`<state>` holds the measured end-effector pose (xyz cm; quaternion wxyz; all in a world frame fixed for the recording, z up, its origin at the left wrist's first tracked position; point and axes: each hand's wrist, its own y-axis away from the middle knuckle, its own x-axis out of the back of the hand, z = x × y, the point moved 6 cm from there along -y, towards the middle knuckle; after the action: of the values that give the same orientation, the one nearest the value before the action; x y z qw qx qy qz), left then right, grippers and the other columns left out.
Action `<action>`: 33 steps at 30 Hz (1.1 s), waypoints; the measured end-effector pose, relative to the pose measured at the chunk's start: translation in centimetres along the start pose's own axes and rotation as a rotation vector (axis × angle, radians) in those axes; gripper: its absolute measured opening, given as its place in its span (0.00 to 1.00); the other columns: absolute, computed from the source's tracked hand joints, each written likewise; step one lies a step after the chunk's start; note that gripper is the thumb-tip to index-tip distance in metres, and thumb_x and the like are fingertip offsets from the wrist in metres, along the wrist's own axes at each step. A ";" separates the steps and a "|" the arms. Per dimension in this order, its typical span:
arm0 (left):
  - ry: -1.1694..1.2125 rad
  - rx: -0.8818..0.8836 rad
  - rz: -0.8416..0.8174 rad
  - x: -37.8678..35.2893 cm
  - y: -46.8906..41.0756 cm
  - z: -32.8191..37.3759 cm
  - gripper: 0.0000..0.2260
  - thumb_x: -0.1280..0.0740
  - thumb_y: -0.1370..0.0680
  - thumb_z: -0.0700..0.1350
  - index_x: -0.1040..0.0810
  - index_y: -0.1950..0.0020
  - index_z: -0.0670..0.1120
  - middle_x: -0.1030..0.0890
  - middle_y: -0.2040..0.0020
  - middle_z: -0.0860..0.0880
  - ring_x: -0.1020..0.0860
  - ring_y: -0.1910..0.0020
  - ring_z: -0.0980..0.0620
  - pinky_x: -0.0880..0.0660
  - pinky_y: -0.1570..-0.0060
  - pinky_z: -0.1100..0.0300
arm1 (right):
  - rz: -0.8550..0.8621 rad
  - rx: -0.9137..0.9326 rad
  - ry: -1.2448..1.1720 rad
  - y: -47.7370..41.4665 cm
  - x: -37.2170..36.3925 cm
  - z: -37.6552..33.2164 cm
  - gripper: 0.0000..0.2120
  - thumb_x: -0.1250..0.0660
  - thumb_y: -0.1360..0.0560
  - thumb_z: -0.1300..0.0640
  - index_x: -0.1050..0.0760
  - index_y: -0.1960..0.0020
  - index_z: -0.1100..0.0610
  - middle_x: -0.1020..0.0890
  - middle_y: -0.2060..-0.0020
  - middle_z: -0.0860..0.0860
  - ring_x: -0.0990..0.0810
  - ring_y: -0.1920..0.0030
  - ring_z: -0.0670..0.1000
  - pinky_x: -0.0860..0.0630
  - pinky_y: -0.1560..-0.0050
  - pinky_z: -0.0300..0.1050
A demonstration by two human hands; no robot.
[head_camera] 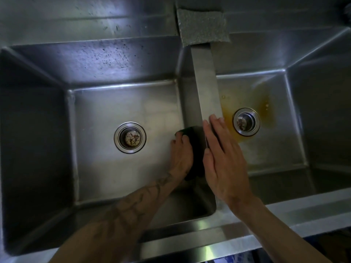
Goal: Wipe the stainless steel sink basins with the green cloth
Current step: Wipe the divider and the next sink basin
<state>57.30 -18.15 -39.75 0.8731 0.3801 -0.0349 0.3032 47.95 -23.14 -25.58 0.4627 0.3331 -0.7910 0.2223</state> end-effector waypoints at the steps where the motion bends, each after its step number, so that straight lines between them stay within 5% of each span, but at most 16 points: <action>1: 0.062 -0.038 0.007 0.5 -0.1 0.6 0.15 0.49 0.10 0.48 0.28 0.30 0.43 0.23 0.38 0.41 0.24 0.45 0.46 0.23 0.38 0.48 | -0.002 -0.003 -0.004 0.0 0.1 0.0 0.26 0.49 0.14 0.54 0.41 0.17 0.59 0.41 0.17 0.54 0.47 0.16 0.52 0.44 0.17 0.51; 4: 0.410 -0.149 -0.058 1.6 -0.4 2.4 0.13 0.42 0.12 0.50 0.24 0.32 0.48 0.18 0.44 0.44 0.17 0.51 0.49 0.20 0.59 0.62 | -0.012 -0.014 -0.009 0.1 0.1 -0.2 0.26 0.49 0.14 0.54 0.41 0.17 0.59 0.41 0.17 0.54 0.47 0.15 0.51 0.43 0.17 0.52; 7: 0.419 -0.208 0.030 1.4 -0.9 2.0 0.14 0.39 0.13 0.52 0.22 0.29 0.51 0.16 0.40 0.47 0.16 0.45 0.49 0.16 0.49 0.57 | -0.018 -0.010 0.002 0.0 0.1 -0.2 0.26 0.49 0.14 0.54 0.40 0.17 0.59 0.40 0.17 0.55 0.47 0.15 0.52 0.41 0.18 0.53; 12: 0.229 0.016 0.163 -0.2 -2.1 -0.6 0.16 0.41 0.12 0.50 0.24 0.27 0.46 0.22 0.36 0.44 0.23 0.38 0.47 0.24 0.33 0.50 | -0.016 0.002 0.007 0.1 0.2 -0.3 0.26 0.50 0.14 0.53 0.42 0.17 0.59 0.41 0.17 0.54 0.46 0.16 0.53 0.41 0.18 0.52; 15: 0.268 -0.097 0.220 0.6 -2.2 1.9 0.15 0.39 0.13 0.51 0.22 0.30 0.47 0.20 0.39 0.46 0.22 0.42 0.50 0.23 0.38 0.51 | -0.022 0.002 0.001 -0.1 0.2 -0.3 0.27 0.49 0.15 0.54 0.41 0.17 0.59 0.41 0.17 0.54 0.46 0.16 0.52 0.42 0.18 0.51; 20: 0.328 -0.397 0.335 3.4 -2.2 8.0 0.12 0.38 0.15 0.53 0.22 0.34 0.53 0.20 0.42 0.52 0.23 0.45 0.65 0.27 0.44 0.71 | -0.022 -0.009 0.003 0.0 0.3 -0.4 0.27 0.48 0.15 0.55 0.40 0.18 0.60 0.40 0.17 0.56 0.45 0.16 0.54 0.38 0.19 0.56; 25: 0.167 -0.138 0.203 1.4 -2.8 4.5 0.16 0.41 0.12 0.50 0.25 0.26 0.47 0.25 0.41 0.48 0.27 0.47 0.55 0.25 0.42 0.60 | -0.043 -0.052 0.067 0.1 0.3 -0.3 0.27 0.49 0.15 0.53 0.42 0.17 0.56 0.42 0.16 0.56 0.47 0.15 0.56 0.38 0.21 0.66; 30: 0.217 -0.301 0.299 3.3 -2.4 7.9 0.14 0.39 0.14 0.51 0.22 0.32 0.49 0.23 0.44 0.53 0.25 0.50 0.71 0.33 0.52 0.80 | -0.095 -0.120 0.080 -0.1 0.3 -0.2 0.28 0.51 0.15 0.49 0.45 0.16 0.51 0.47 0.15 0.53 0.50 0.15 0.57 0.39 0.21 0.66; 33: 0.238 -0.383 0.361 3.8 -3.0 9.6 0.14 0.39 0.14 0.50 0.22 0.32 0.49 0.21 0.41 0.50 0.25 0.47 0.61 0.31 0.47 0.76 | -0.114 -0.135 0.057 0.0 0.1 -0.2 0.28 0.53 0.14 0.48 0.48 0.15 0.50 0.50 0.15 0.51 0.50 0.15 0.55 0.37 0.21 0.65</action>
<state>63.69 -24.39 -33.78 0.8588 0.1579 -0.0560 0.4841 48.00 -23.09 -25.38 0.5181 0.3390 -0.7706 0.1512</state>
